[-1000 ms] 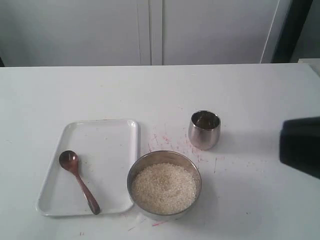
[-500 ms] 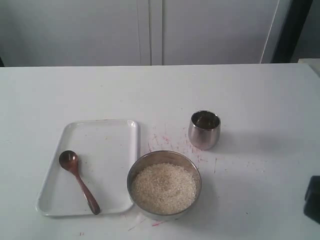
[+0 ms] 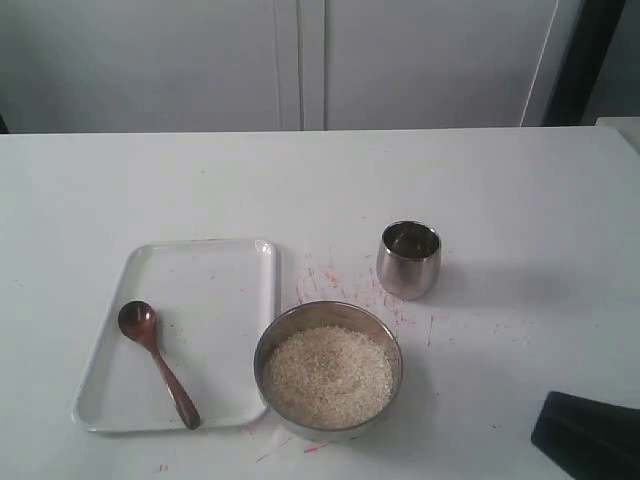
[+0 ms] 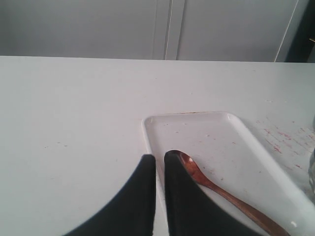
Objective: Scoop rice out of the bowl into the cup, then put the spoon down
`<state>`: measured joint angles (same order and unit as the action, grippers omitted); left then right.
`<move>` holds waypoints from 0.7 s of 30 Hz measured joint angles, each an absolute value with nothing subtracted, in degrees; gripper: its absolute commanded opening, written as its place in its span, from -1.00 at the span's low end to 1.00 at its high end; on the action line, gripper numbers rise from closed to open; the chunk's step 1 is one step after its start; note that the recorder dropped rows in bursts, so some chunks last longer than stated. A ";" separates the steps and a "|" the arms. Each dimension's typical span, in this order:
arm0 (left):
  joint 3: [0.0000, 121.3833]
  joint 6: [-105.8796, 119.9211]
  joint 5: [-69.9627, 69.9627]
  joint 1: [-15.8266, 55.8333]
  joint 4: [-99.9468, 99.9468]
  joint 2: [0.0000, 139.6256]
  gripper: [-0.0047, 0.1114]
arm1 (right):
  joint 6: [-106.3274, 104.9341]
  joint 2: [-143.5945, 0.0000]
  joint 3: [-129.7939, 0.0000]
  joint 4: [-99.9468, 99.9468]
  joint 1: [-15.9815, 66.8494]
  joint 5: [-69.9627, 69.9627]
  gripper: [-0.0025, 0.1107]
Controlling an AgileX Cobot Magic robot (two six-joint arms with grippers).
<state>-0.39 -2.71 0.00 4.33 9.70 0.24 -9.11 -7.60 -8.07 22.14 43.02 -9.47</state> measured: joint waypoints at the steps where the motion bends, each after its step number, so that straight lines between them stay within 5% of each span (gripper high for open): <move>1: -0.39 -2.71 0.00 4.33 9.70 0.24 -0.67 | -9.44 -7.60 -7.23 22.14 43.02 -8.56 -0.80; 21: -0.39 -2.71 0.00 4.33 9.70 0.24 -0.67 | -21.42 -7.60 -0.29 22.14 43.02 -0.83 -0.80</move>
<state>-0.39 -2.71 0.00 4.33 9.70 0.24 -21.42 -7.60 -0.29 22.14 43.02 -0.83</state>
